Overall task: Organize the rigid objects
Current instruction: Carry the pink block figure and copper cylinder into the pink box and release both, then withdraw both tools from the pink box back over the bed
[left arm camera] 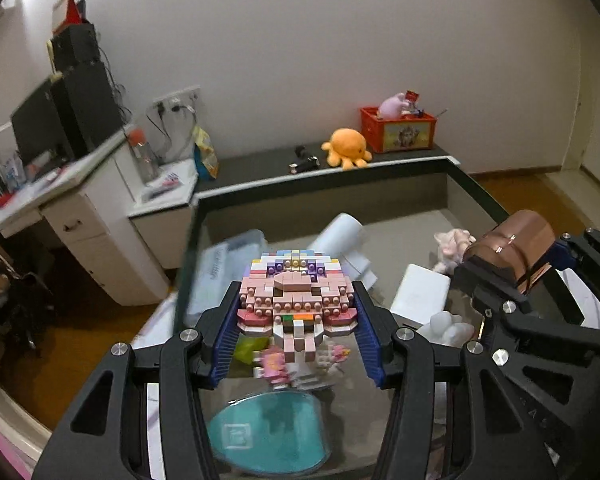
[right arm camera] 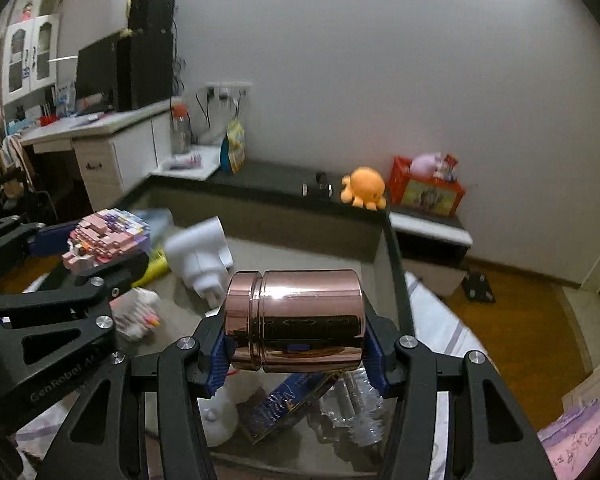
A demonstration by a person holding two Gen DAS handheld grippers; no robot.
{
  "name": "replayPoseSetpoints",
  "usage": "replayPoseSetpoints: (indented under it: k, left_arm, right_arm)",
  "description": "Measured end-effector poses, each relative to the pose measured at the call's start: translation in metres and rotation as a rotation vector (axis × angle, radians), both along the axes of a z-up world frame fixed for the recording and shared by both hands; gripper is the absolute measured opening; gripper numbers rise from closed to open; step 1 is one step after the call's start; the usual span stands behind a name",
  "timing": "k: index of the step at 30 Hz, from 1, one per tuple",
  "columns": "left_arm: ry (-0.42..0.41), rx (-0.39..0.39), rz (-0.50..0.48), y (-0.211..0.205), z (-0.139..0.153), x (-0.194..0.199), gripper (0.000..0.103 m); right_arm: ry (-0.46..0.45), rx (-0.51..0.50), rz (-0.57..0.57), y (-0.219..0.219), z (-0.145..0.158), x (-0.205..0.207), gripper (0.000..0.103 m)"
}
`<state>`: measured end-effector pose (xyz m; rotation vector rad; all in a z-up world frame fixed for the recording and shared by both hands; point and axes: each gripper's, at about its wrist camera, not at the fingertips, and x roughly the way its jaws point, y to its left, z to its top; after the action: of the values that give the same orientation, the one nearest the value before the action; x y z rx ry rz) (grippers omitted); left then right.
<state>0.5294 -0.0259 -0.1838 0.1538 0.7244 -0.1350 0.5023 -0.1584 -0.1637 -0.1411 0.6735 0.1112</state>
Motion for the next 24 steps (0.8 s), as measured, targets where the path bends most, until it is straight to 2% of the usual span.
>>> replayPoseSetpoints:
  k: [2,4,5,6,7,8,9,13,15,20,23,24]
  left_arm:
    - [0.0,0.005,-0.001,-0.002,-0.002,0.001,0.056]
    - [-0.02,0.008,0.002,-0.002,0.001,-0.004,0.061]
    - [-0.025,0.005,0.007,-0.001,0.004,-0.005,0.066]
    - [-0.043,-0.002,0.024,0.002,0.01,-0.01,0.071]
    - [-0.06,-0.007,0.036,0.006,0.015,-0.013,0.076]
    - [-0.086,-0.017,0.051,0.01,0.021,-0.018,0.086]
    - [-0.118,-0.024,0.066,0.014,0.029,-0.027,0.091]
    - [-0.216,-0.049,0.082,0.025,0.058,-0.065,0.095]
    - [-0.275,-0.05,0.094,0.029,0.074,-0.091,0.103]
    - [-0.398,-0.056,0.12,0.039,0.104,-0.159,0.103]
    - [-0.442,-0.067,0.13,0.043,0.116,-0.201,0.103]
    - [-0.455,-0.069,0.137,0.044,0.118,-0.21,0.103]
  right_arm:
    - [-0.011,0.017,-0.014,-0.005,-0.002,0.002,0.056]
    - [-0.014,0.032,-0.016,-0.009,-0.001,0.002,0.061]
    - [-0.016,0.034,-0.018,-0.009,0.0,0.002,0.063]
    - [-0.031,0.04,-0.026,-0.011,0.003,-0.002,0.07]
    - [-0.048,0.042,-0.036,-0.013,0.007,-0.004,0.081]
    - [-0.072,0.049,-0.056,-0.017,0.013,-0.01,0.084]
    - [-0.09,0.067,-0.06,-0.021,0.019,-0.014,0.084]
    - [-0.145,0.103,-0.037,-0.022,0.045,-0.043,0.084]
    - [-0.183,0.109,-0.024,-0.02,0.058,-0.061,0.084]
    - [-0.281,0.141,-0.009,-0.017,0.09,-0.115,0.085]
    - [-0.332,0.152,-0.001,-0.014,0.105,-0.155,0.091]
    - [-0.354,0.154,0.0,-0.013,0.109,-0.171,0.098]
